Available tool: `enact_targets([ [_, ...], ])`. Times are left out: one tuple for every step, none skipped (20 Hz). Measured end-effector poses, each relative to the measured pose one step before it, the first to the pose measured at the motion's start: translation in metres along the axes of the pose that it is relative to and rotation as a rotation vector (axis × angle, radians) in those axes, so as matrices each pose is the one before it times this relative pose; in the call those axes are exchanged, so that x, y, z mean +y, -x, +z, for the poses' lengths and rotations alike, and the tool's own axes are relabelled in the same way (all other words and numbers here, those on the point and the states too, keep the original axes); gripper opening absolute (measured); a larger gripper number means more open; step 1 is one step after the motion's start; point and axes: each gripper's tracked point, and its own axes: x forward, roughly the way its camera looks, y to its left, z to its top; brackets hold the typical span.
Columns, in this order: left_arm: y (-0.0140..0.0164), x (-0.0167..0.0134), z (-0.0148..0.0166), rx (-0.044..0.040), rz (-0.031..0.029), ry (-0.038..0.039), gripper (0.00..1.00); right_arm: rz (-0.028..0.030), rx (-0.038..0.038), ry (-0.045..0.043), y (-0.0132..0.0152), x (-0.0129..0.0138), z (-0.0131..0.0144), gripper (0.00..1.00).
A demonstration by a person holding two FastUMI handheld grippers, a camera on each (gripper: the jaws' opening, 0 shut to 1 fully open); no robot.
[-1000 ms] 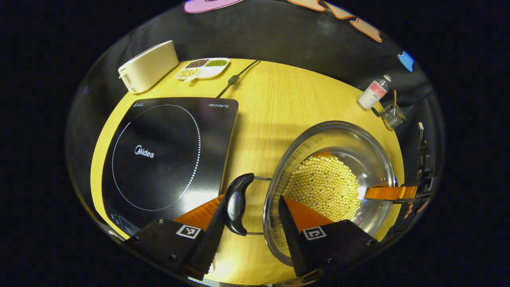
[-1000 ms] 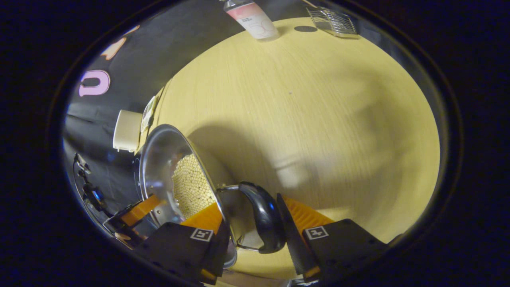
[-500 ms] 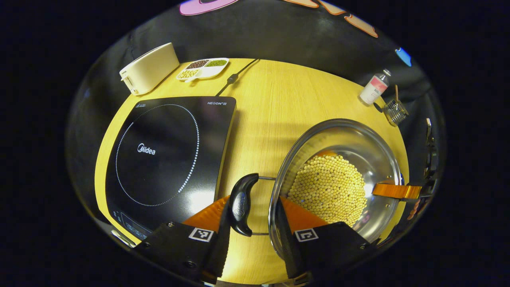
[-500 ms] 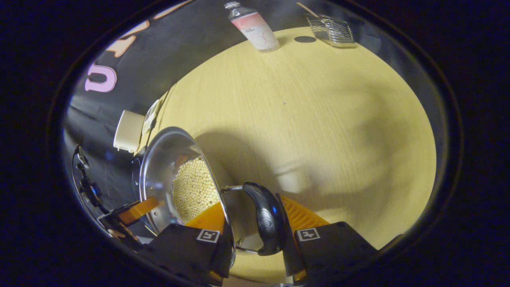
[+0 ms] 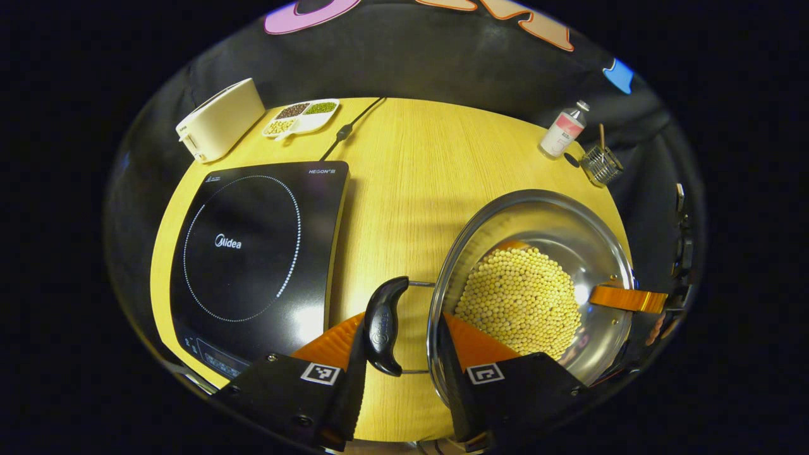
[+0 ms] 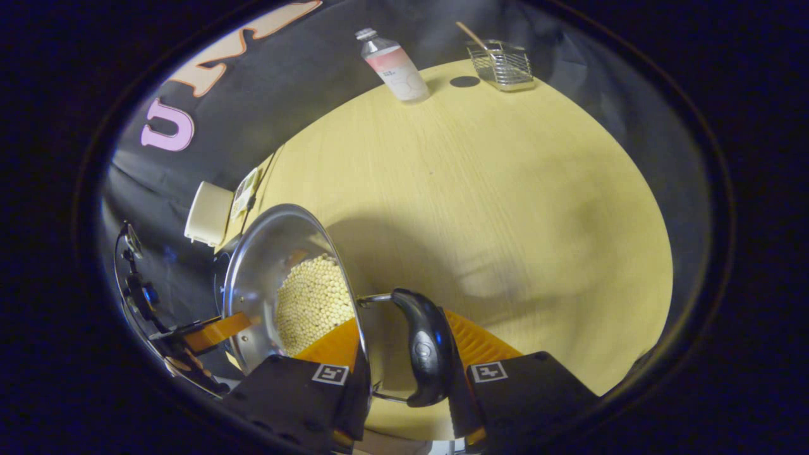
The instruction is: First push the handle of the pot to place it horizontally, then grasp the pot with both hands and set it on the induction cooktop.
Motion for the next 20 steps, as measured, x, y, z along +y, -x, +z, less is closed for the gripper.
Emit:
enact_targets([
  [0.00594,0.00304,0.00121,-0.00301,0.0008,-0.01131,0.6,0.00203,-0.00599,-0.00252,0.00248,0.00294,-0.00272,0.49],
  [0.00574,0.00497,0.0012,-0.00646,0.00103,-0.01508,0.58,0.00203,-0.00328,-0.00521,0.00436,0.00445,-0.00422,0.49],
  [0.00591,0.00551,-0.00068,-0.00531,0.00143,-0.00995,0.58,0.00221,-0.00545,-0.00567,0.0051,0.00503,-0.00571,0.49],
  [0.00614,0.00681,-0.00034,-0.00416,0.00046,-0.00612,0.58,0.00217,-0.00643,-0.00338,0.00443,0.00585,-0.00415,0.55],
  [0.00665,0.00783,-0.00171,-0.0026,-0.00068,-0.00408,0.58,0.00084,-0.00616,-0.00339,0.00446,0.00742,-0.00637,0.49],
  [0.0067,0.00873,-0.00106,-0.00309,-0.00197,-0.00072,0.58,-0.00159,-0.00693,-0.00113,0.00531,0.00686,-0.01425,0.49],
  [0.00582,0.00979,-0.00202,-0.00128,-0.00487,-0.00131,0.58,-0.00352,-0.00904,0.00175,0.00614,0.00935,-0.00835,0.49],
  [0.00533,0.01106,-0.0023,-0.00092,-0.00711,-0.00017,0.6,-0.00528,-0.00922,0.00361,0.00508,0.00967,-0.00661,0.49],
  [0.00484,0.01125,-0.00246,-0.00843,-0.0107,-0.00367,0.58,-0.00794,-0.00885,0.00326,0.00526,0.0099,-0.00805,0.55],
  [0.00505,0.0116,-0.00192,-0.00659,-0.01254,-0.00409,0.6,-0.01081,-0.00418,-0.00328,0.00553,0.01083,-0.00788,0.55],
  [0.00576,0.01222,-0.00378,-0.00395,-0.01226,-0.00264,0.6,-0.01244,-0.00209,-0.00302,0.00637,0.01147,-0.00925,0.55],
  [0.00456,0.0133,-0.00244,0.00027,-0.00861,0.00057,0.6,-0.0103,0.00159,-0.00284,0.00328,0.01248,-0.00847,0.55],
  [0.00488,0.01513,-0.00288,-0.00263,-0.00483,0.00136,0.58,-0.00896,0.00171,0.00228,-0.00009,0.0179,-0.01072,0.55],
  [0.00475,0.01495,-0.00137,0.00115,-0.00147,0.00036,0.58,-0.00503,-0.00151,0.00219,0.00011,0.01357,-0.00565,0.55],
  [0.00493,0.01476,-0.00214,-0.00328,0.00043,-0.00296,0.58,-0.00389,-0.0037,-0.00027,-0.00127,0.01735,-0.00896,0.55],
  [0.00368,0.01563,0.00051,-0.00739,0.00286,-0.00735,0.58,-0.00047,-0.0021,0.0001,-0.00152,0.01359,-0.00523,0.55],
  [0.00294,0.01581,0.00123,-0.01068,0.00588,-0.00742,0.58,0.003,-0.00331,0.00176,-0.00264,0.01514,-0.00412,0.55],
  [0.00286,0.01671,0.00256,-0.01097,0.00854,-0.00892,0.58,0.00657,0.00106,0.00118,-0.00165,0.01641,-0.00619,0.55],
  [0.00101,0.01496,0.00272,-0.01556,0.01057,-0.00579,0.58,0.00646,-0.00136,-0.00192,-0.00399,0.01546,-0.00278,0.55],
  [0.00264,0.01452,0.00408,-0.01214,0.01267,-0.00631,0.59,0.00759,-0.00324,0.00316,-0.00548,0.01545,-0.00198,0.55],
])
